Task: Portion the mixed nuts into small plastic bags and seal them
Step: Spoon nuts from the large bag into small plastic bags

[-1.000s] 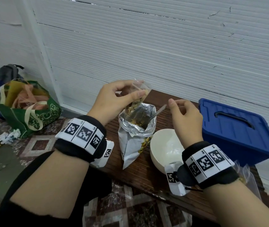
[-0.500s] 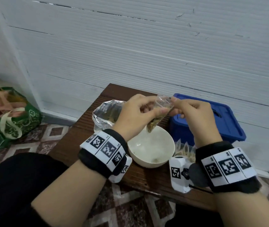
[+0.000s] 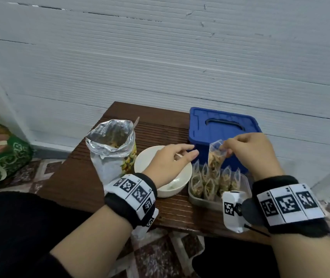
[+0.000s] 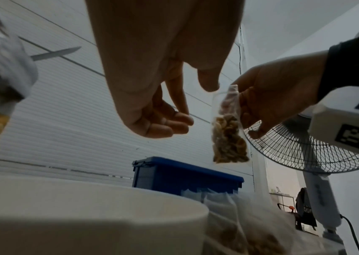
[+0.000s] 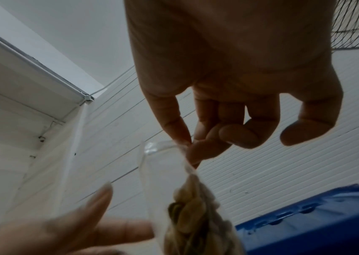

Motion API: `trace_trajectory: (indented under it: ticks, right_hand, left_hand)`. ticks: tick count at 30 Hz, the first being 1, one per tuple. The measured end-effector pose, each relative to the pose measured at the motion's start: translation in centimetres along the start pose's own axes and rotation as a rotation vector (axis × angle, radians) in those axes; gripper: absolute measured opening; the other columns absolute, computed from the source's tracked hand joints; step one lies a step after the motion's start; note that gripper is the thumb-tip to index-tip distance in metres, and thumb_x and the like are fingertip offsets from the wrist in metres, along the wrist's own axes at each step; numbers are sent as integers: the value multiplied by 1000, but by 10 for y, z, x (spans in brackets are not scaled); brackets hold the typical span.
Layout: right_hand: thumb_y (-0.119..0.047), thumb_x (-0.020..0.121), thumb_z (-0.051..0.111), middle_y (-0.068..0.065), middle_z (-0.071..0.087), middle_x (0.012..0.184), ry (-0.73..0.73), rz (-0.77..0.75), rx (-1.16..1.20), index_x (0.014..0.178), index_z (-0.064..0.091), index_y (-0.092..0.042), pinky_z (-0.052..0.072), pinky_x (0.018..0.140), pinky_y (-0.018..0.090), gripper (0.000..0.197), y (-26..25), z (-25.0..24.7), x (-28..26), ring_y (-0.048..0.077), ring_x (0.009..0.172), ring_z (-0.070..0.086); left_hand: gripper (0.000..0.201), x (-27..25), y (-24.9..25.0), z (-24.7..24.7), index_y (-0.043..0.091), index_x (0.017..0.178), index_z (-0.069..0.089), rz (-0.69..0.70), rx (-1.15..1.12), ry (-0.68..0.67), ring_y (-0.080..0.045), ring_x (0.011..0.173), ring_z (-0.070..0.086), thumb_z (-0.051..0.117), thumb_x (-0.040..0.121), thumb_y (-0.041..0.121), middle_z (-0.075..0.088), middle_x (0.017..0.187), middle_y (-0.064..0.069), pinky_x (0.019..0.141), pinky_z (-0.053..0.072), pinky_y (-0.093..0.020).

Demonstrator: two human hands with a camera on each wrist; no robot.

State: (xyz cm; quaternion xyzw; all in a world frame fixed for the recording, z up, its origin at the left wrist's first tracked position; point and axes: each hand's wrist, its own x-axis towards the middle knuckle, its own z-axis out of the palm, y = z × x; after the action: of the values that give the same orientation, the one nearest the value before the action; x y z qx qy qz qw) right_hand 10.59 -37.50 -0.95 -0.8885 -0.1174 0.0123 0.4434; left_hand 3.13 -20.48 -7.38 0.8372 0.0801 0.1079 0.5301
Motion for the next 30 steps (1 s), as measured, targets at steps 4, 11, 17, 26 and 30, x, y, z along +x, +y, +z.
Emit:
trace_trajectory:
  ticks: [4, 11, 17, 26, 30]
  right_hand:
    - [-13, 80, 61, -1, 48, 43, 10, 51, -117, 67, 64, 11, 35, 45, 23, 28, 20, -7, 0, 8, 41, 41]
    - [-19, 83, 59, 11, 68, 67, -132, 119, -334, 63, 71, -2, 44, 60, 28, 29, 43, 1, -1, 20, 67, 60]
    - [-28, 76, 62, 4, 69, 79, -280, 231, -456, 74, 70, -16, 50, 89, 44, 14, 68, 20, 9, 24, 83, 64]
    - [-38, 72, 70, 2, 69, 81, -327, 275, -507, 75, 68, -20, 45, 94, 49, 19, 64, 22, 7, 24, 86, 64]
    - [-35, 79, 68, 2, 67, 83, -285, 234, -523, 77, 67, -18, 44, 96, 49, 18, 49, 17, 2, 24, 89, 62]
  left_hand:
    - [36, 2, -12, 7, 23, 124, 62, -90, 36, -8, -2, 91, 55, 55, 94, 41, 62, 104, 13, 79, 39, -13]
    - [37, 5, -30, 15, 17, 127, 59, -215, 176, -37, -10, 102, 54, 57, 95, 36, 62, 118, 3, 91, 38, -21]
    - [43, 5, -44, 18, 14, 131, 56, -307, 356, -70, -18, 118, 53, 62, 92, 32, 59, 128, -2, 104, 38, -28]
    - [54, 8, -52, 20, 15, 130, 57, -352, 503, -85, -21, 119, 53, 76, 81, 23, 53, 134, -6, 105, 41, -34]
    - [54, 7, -53, 20, 15, 131, 56, -346, 548, -72, -19, 120, 52, 75, 81, 24, 56, 130, -3, 104, 40, -30]
